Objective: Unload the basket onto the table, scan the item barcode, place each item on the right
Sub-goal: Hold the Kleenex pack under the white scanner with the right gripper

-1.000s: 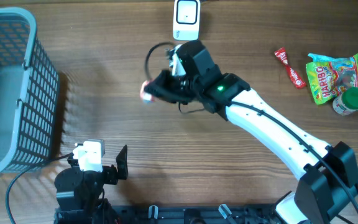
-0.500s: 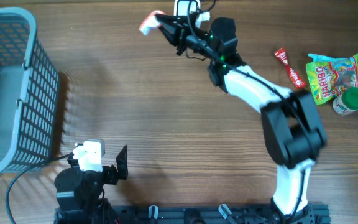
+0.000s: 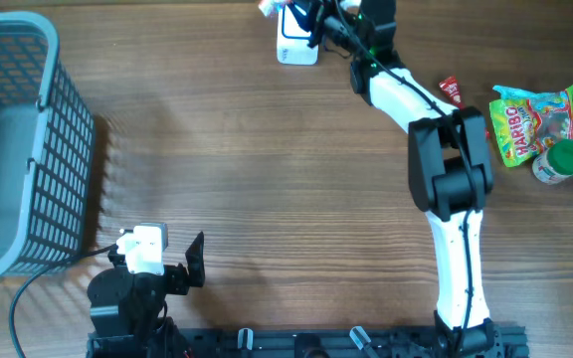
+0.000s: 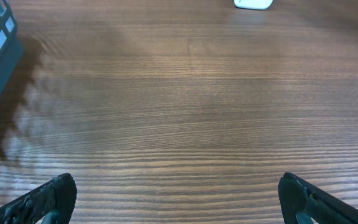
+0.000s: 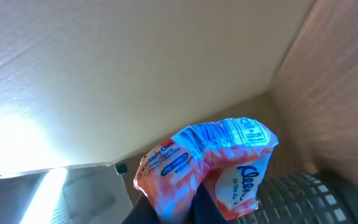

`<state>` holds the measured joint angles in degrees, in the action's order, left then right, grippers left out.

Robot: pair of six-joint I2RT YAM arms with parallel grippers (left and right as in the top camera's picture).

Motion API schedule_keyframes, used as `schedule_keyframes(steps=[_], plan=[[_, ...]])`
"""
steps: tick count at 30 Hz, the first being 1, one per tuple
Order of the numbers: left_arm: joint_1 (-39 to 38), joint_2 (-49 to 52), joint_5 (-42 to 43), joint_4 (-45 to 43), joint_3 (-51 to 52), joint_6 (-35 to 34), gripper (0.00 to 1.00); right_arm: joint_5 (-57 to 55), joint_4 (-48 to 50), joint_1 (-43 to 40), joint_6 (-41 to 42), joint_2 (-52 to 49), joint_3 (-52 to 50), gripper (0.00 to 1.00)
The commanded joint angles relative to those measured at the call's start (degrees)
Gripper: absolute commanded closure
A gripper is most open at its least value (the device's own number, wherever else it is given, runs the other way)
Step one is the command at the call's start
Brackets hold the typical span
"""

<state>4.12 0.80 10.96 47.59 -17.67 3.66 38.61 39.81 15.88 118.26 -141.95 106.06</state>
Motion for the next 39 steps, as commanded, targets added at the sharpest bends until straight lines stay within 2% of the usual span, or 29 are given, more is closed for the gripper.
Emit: schedule_keyframes(steps=[1, 15, 29, 35, 39], plan=[[-0.3, -0.5, -0.1, -0.1, 0.4, 0.6, 0.00, 0.7, -0.4, 0.5, 0.4, -6.6, 4.4, 0.96], [-0.3, -0.5, -0.1, -0.1, 0.4, 0.6, 0.00, -1.0, -3.7, -0.2, 0.4, -9.6, 5.3, 0.96], [-0.3, -0.5, -0.1, -0.1, 0.4, 0.6, 0.00, 4.6, -3.5, -6.3, 0.4, -9.6, 5.3, 0.96], [-0.3, -0.5, -0.1, -0.1, 0.4, 0.6, 0.00, 6.8, 5.2, -6.4, 0.4, -9.6, 5.3, 0.96], [-0.3, -0.5, -0.1, -0.1, 0.4, 0.6, 0.00, 9.3, 5.7, -6.4, 0.4, -9.6, 5.3, 0.96]])
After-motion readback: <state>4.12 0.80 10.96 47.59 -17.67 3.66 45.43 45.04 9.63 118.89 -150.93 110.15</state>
